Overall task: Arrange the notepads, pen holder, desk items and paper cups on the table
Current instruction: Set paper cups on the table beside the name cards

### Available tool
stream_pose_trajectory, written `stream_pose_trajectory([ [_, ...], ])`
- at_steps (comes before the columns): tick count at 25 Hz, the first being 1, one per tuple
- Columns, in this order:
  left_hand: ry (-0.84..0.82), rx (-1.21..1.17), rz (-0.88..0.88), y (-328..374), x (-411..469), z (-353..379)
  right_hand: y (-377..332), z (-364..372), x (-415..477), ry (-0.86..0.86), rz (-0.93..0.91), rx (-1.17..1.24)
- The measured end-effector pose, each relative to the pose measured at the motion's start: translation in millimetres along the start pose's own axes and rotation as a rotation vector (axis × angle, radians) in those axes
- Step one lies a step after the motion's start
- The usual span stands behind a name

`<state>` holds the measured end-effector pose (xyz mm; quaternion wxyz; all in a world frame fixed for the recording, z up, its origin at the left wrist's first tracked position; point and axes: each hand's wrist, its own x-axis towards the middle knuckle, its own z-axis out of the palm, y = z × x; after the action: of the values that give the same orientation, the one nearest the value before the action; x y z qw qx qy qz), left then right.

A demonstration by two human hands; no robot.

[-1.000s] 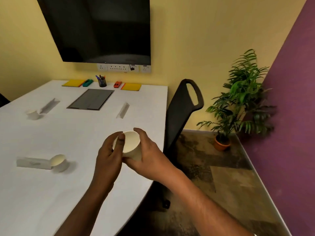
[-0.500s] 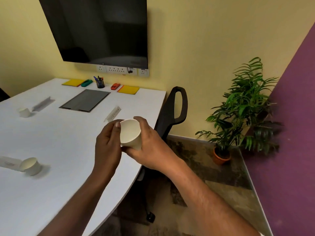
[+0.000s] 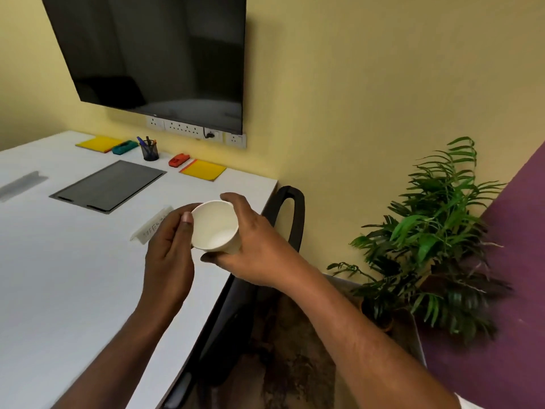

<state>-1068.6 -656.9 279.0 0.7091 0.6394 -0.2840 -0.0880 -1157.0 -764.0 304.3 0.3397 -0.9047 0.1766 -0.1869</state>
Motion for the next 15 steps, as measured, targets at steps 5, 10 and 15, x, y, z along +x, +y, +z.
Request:
stream_pose_trajectory([
  [5, 0.128, -0.009, 0.010, -13, 51, 50, 43, -32, 62, -0.035, -0.135, 0.031],
  [10, 0.198, -0.032, 0.012, -29, 75, 96, 90, -58, 107, -0.110, -0.259, 0.110],
  [15, 0.355, -0.021, -0.014, -33, 90, 152, 134, -100, 147, -0.259, -0.441, 0.122],
])
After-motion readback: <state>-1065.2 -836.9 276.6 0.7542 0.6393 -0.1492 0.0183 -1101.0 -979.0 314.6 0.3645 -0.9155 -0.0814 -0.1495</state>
